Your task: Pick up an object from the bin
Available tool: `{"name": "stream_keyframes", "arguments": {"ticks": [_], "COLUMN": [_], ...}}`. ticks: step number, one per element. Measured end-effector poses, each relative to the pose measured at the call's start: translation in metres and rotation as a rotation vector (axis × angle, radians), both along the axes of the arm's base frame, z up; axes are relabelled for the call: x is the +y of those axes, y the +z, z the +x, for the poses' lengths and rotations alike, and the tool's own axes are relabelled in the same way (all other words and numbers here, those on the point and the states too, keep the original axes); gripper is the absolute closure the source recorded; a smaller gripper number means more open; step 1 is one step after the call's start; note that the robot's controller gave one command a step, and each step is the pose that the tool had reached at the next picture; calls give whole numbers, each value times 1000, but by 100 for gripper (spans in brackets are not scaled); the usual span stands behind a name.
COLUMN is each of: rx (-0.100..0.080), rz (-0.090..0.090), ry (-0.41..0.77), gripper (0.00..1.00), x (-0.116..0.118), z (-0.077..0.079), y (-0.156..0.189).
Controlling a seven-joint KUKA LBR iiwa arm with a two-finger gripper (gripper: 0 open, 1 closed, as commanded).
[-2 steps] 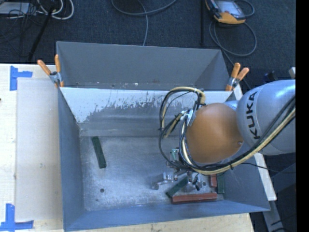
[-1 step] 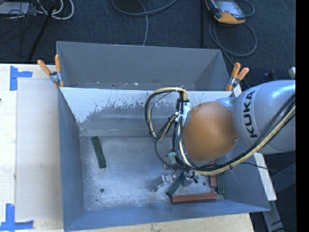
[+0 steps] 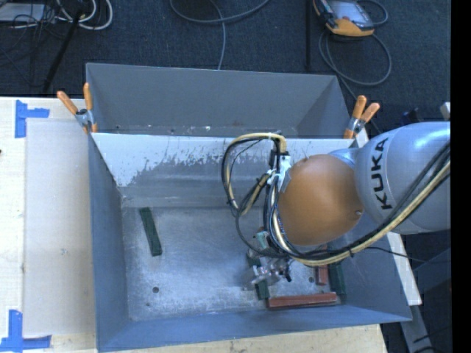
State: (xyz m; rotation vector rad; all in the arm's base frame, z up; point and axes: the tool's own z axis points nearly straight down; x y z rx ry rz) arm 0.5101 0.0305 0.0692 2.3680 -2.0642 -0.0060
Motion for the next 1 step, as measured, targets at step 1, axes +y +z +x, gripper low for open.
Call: {"name": "stream_keyframes", "arguments": {"ticks": [1], "rx": [-10], "rz": [0], "ry": [31], "gripper": [100], "x": [-3], "z": [26], "y": [185]}}
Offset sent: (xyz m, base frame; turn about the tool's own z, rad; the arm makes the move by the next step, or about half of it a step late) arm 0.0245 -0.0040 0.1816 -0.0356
